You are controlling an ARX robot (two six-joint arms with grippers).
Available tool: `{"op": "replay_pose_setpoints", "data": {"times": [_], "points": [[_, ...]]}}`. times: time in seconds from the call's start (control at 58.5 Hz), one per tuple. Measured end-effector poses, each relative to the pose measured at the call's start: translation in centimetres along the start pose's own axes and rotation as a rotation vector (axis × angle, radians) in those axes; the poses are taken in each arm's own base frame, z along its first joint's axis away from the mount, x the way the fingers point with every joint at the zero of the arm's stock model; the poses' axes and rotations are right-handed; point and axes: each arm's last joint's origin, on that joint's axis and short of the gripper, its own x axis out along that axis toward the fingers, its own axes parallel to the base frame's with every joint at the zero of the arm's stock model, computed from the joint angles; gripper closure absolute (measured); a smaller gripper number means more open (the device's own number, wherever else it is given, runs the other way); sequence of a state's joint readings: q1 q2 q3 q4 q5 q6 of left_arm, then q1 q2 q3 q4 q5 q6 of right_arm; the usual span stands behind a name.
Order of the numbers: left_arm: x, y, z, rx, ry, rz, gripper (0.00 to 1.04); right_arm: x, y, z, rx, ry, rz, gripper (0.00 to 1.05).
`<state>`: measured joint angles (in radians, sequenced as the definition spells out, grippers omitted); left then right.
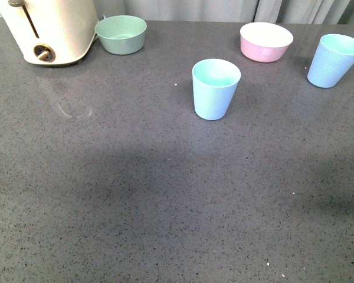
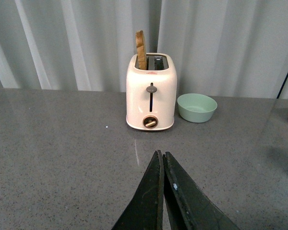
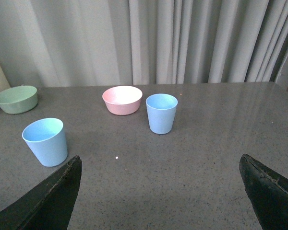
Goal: Stack blue cups with both arms
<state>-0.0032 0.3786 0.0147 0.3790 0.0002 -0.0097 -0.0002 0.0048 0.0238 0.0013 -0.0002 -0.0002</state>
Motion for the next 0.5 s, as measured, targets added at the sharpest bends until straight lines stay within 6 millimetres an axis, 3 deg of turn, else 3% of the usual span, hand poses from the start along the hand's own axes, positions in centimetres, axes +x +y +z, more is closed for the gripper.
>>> {"op": "replay_pose_setpoints", "data": {"times": [0.496], "points": [[-1.2,0.0,0.0,0.0,-0.002,0.0,1.03,0.0,0.0,0.0,0.0,0.0,0.0,0.09]]}}
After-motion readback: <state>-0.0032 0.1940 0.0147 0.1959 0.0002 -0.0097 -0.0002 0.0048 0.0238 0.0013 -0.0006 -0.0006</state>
